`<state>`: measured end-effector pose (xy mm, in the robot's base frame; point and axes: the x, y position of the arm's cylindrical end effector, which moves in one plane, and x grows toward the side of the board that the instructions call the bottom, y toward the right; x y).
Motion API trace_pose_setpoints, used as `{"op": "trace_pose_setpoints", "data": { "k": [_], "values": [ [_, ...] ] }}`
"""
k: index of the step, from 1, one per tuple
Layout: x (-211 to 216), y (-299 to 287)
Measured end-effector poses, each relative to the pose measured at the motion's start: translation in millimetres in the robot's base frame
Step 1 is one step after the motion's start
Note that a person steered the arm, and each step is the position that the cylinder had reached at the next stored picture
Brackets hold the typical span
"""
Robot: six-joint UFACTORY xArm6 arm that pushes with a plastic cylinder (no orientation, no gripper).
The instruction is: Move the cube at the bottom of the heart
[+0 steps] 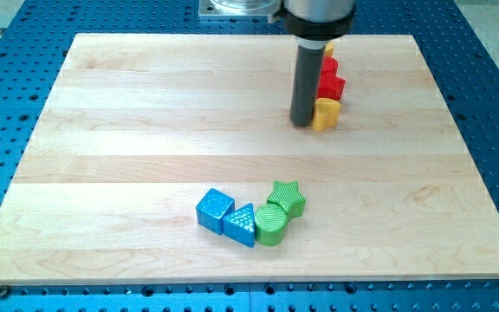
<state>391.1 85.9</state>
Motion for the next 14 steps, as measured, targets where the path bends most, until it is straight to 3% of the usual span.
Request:
{"op": "trace_pose_setpoints", "data": {
  "k": [1, 2, 3, 4, 5, 6, 7, 8, 10, 12, 13, 14],
  "values": [
    [0.0, -41.1],
    [16.5, -148.3],
    [80.2, -220.4],
    [156.3, -240.2],
    [200.9, -225.7],
    [186.9, -174.7],
    [134.2, -121.2],
    [111.7, -93.9],
    [145.9, -159.3],
    [150.2, -85.1],
    [132.7, -36.0],
    [77.4, 1.3]
  ]
}}
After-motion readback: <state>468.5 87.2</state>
